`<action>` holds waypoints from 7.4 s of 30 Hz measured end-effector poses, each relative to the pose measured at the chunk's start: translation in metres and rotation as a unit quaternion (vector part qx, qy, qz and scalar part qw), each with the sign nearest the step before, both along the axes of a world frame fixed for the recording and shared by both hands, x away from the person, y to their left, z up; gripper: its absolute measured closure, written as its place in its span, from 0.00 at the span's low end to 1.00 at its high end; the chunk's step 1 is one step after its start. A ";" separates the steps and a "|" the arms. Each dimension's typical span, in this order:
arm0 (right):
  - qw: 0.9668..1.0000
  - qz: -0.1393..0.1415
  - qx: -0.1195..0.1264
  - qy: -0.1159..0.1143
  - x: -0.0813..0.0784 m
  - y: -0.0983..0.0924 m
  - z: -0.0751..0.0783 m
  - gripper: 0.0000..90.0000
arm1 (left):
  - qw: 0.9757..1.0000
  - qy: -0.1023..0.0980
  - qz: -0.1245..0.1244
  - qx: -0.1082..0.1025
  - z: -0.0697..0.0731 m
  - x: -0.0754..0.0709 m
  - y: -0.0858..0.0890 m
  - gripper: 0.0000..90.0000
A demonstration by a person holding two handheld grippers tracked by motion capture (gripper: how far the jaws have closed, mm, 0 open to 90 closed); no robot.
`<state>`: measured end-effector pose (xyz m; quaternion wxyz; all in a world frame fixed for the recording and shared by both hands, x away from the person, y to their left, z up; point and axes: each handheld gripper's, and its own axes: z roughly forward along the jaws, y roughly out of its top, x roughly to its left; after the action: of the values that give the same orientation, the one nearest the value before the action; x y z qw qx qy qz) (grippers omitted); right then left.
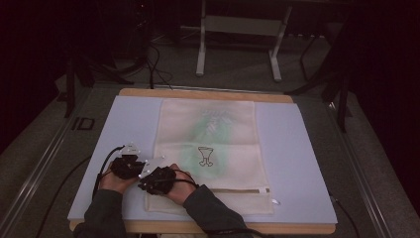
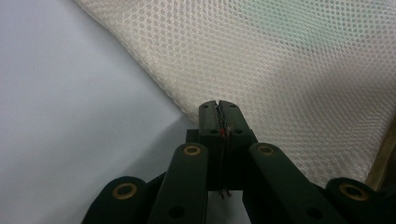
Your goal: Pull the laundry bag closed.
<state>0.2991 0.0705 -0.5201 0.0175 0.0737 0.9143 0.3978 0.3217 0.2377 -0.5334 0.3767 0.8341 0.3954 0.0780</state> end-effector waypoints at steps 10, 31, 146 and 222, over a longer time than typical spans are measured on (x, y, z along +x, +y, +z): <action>1.000 0.000 -0.004 -0.004 -0.004 -0.015 0.004 0.90 | 1.000 -0.001 0.001 0.001 0.000 0.000 0.000 0.98; 0.998 0.013 -0.061 0.025 0.004 -0.020 -0.006 0.90 | 1.000 -0.003 0.000 0.011 0.002 -0.003 -0.002 0.98; 0.991 0.006 -0.120 -0.051 -0.020 -0.062 0.006 0.91 | 0.998 0.052 -0.041 0.010 0.004 -0.034 -0.006 1.00; 0.989 -0.022 -0.134 -0.061 -0.025 -0.125 0.014 0.91 | 0.998 0.055 -0.040 0.009 0.004 -0.033 -0.006 1.00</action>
<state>0.2737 -0.0542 -0.5063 0.0917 0.0661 0.9548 0.2749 0.2884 0.2320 -0.5297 0.3499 0.8554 0.3813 0.0206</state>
